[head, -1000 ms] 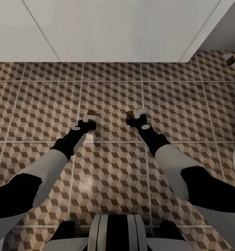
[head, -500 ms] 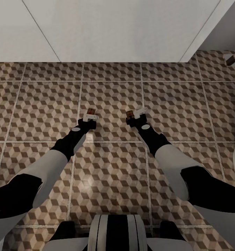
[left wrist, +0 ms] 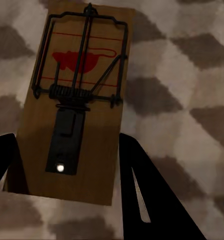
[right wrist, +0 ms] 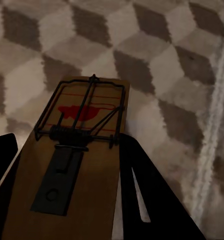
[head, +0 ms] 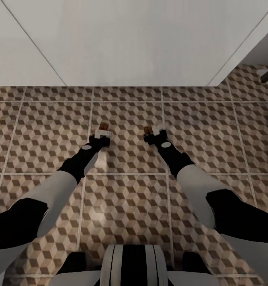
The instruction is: Take the four mousetraps from the cabinet in the bathroom and place them on the bathroom floor. Make sure all four end up on the same floor surface, and ensure that at least two of them are either under or directly next to the same bathroom sink.
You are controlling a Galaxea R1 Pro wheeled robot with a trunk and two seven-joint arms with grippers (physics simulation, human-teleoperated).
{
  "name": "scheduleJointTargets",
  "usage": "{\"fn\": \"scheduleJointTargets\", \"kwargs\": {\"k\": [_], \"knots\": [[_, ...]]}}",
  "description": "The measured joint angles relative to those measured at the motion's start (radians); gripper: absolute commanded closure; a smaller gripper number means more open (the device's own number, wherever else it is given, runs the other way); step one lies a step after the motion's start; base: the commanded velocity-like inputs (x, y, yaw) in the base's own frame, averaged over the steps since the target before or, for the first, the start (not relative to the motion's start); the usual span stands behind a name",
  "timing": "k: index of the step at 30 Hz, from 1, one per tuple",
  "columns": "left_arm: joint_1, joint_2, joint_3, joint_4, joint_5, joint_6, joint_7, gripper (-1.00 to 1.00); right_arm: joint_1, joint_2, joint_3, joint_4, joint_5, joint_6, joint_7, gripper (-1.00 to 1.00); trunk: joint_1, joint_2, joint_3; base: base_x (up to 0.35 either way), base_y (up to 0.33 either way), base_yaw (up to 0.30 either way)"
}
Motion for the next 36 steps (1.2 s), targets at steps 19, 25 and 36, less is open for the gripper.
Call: {"fn": "scheduleJointTargets", "kwargs": {"k": [19,25,36], "knots": [[0.001,0.001,0.000,-0.002,0.000,-0.001,0.000,1.00,0.000,0.000,0.000,0.014,0.002,0.000,0.000,1.00,0.000,0.000,0.000,0.293,0.017,0.000],[0.001,0.001,0.000,-0.003,-0.001,-0.001,0.000,1.00,0.000,0.000,0.000,0.014,0.002,0.000,0.000,1.00,0.000,0.000,0.000,0.100,0.070,0.000],[0.001,0.002,0.000,-0.004,-0.001,-0.002,0.000,1.00,0.000,0.000,0.000,0.021,0.002,0.000,0.000,1.00,0.000,0.000,0.000,0.007,0.005,0.000]]}}
